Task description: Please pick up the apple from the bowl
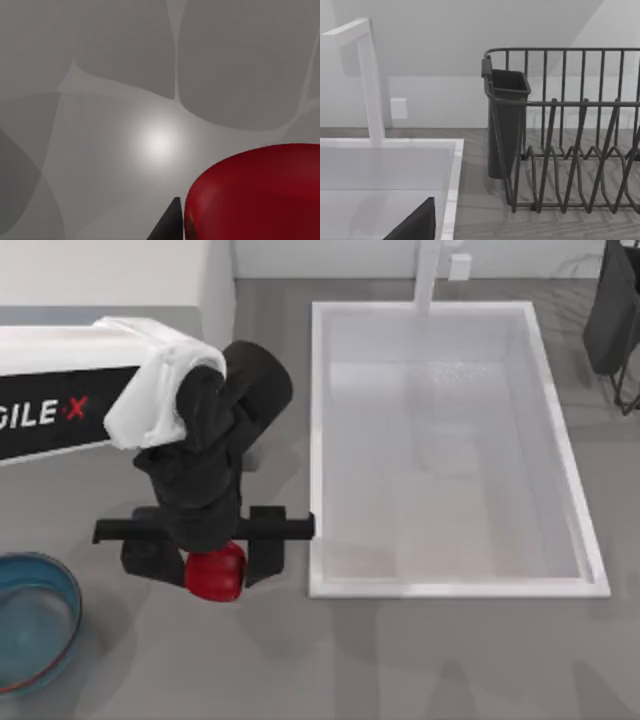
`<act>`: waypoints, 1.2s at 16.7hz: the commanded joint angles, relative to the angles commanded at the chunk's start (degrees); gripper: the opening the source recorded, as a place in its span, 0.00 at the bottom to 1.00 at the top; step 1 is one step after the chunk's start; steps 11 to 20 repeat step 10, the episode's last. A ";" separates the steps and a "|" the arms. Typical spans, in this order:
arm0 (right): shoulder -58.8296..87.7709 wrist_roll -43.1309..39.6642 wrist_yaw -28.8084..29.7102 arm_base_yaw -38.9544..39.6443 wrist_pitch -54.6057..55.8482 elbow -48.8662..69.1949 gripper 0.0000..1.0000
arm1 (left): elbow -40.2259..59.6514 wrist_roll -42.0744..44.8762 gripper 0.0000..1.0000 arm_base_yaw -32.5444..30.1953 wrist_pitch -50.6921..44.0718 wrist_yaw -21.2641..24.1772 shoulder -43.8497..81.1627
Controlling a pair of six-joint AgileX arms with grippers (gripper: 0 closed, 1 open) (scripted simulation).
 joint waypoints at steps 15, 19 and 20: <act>0.00 0.00 0.00 0.00 0.00 0.00 1.00 | 0.00 0.00 1.00 0.00 0.00 0.00 0.00; 0.00 0.00 0.00 0.00 0.00 0.00 1.00 | 0.00 0.00 1.00 0.00 0.00 0.00 0.00; 0.00 0.00 0.00 0.00 0.00 0.00 1.00 | 0.00 0.00 1.00 0.00 0.00 0.00 0.00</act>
